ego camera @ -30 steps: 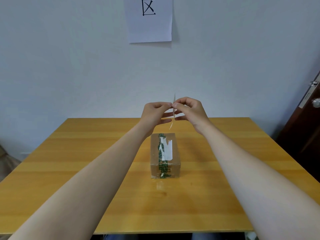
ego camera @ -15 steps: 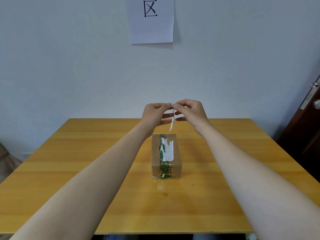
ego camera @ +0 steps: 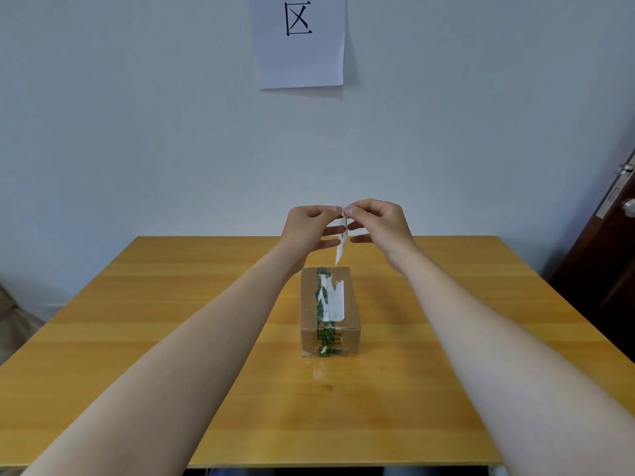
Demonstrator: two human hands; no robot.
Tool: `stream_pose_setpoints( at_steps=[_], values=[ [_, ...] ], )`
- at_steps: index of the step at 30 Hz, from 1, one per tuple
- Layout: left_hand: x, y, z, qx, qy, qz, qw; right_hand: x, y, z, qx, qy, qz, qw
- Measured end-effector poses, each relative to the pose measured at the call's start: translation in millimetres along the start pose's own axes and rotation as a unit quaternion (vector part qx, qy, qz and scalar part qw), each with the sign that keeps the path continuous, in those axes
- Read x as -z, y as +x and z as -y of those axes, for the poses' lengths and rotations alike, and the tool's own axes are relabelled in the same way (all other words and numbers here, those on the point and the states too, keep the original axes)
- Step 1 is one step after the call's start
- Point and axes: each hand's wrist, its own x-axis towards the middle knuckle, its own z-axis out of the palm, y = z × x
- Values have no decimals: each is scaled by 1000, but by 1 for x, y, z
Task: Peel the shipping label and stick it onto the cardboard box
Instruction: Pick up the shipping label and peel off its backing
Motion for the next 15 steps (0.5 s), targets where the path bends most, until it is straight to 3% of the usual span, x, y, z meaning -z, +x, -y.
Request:
stream_pose_setpoints(
  at_steps=[15],
  values=[
    [2, -3, 0, 19, 16, -7, 1000, 2, -1, 3, -42, 35, -36, 998]
  ],
)
